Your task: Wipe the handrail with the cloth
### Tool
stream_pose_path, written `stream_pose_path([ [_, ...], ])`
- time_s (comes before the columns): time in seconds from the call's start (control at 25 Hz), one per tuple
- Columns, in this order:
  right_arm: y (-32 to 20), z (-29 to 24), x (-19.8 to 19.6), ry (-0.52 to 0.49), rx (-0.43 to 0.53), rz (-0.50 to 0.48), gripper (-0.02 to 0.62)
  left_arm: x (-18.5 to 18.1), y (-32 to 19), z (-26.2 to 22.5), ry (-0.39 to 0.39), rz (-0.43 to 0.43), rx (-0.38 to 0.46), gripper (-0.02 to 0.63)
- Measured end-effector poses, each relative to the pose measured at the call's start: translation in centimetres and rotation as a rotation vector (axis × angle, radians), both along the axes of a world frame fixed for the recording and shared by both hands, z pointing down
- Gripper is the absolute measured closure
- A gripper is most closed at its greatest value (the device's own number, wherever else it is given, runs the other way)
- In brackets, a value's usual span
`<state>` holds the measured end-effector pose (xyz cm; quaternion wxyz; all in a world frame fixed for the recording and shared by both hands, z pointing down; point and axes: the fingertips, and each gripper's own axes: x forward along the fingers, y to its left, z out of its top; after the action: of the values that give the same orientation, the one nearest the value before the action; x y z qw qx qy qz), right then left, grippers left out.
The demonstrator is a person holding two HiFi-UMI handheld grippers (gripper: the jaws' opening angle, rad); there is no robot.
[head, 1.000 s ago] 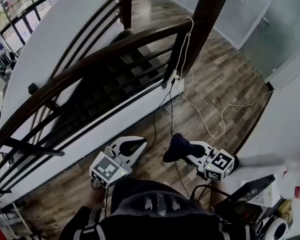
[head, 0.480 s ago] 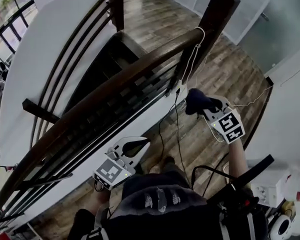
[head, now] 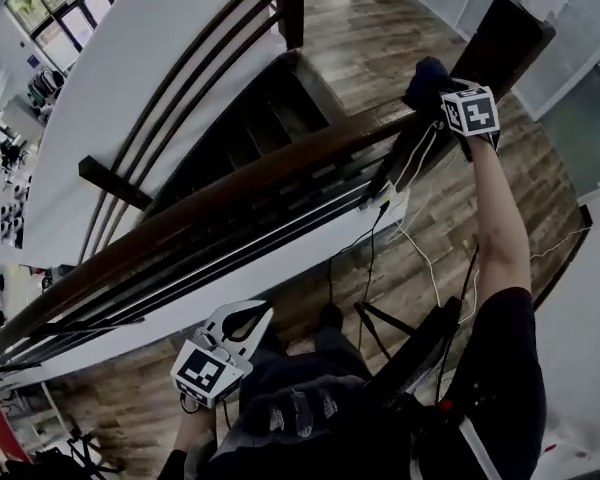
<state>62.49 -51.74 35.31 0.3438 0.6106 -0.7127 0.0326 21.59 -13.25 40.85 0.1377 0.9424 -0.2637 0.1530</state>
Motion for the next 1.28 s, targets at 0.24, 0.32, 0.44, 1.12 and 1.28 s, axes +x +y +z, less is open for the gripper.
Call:
stream_pose_path([
  [0.24, -0.8, 1.6, -0.3, -0.01, -0.002, -0.024, 0.543, 1.5, 0.1, -1.1, -0.05, -0.108, 0.005, 0.598],
  [0.32, -0.5, 1.6, -1.6, -0.059, 0.006, -0.042, 0.541, 1.2, 0.0, -1.2, -0.043, -0.142, 0.0, 0.598],
  [0.44, 0.6, 1.9, -3.7, -0.116, 0.012, -0.039, 0.541, 0.0, 0.6, -0.9, -0.05, -0.154, 0.015, 0.598],
  [1.12, 13.2, 4.0, -42.7, -0.214, -0.079, -0.234, 0.541, -28.3, 9.9, -0.2, -0.001, -0.19, 0.122, 0.598],
  [1.28, 18.2, 1.7, -56.1, -0.151, -0.11, -0.398, 0.541, -34.1, 11.9, -2.5, 0.019, -0.272, 0.116, 0.598],
])
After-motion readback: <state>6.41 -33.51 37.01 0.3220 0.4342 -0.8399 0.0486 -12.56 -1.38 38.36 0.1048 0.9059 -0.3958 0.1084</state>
